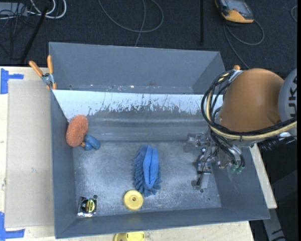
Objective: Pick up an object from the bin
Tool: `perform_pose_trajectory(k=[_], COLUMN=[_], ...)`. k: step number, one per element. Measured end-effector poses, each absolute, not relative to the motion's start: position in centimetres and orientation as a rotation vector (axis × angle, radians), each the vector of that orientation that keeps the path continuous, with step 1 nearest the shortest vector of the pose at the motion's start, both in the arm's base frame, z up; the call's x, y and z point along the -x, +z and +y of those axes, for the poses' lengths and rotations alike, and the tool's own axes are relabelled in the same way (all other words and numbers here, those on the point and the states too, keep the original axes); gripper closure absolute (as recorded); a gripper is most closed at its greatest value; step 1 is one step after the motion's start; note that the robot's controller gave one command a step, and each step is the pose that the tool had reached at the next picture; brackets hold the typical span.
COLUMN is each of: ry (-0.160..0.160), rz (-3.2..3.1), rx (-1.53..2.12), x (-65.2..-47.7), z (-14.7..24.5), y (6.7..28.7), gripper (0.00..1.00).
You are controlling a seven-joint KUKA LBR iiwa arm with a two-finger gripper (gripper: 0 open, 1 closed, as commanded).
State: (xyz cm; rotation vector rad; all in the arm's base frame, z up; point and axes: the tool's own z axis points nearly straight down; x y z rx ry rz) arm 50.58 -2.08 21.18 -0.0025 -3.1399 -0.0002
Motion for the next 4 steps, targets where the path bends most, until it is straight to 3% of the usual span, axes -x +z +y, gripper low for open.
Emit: perform_pose_trajectory(k=[1,2,3,4], ry=[0.000,0.001,-0.001,-0.001], rz=[-3.140,-3.142,-3.141,-3.134], rx=[0.002,-0.088,-0.067,-0.148], x=[-50.6,-52.4,-51.0,-53.9], z=[-2.1,-0.3,2.7,3.9], y=[21.2,18.8,15.9,15.1], gripper=[0.00,0.00,0.00,0.00])
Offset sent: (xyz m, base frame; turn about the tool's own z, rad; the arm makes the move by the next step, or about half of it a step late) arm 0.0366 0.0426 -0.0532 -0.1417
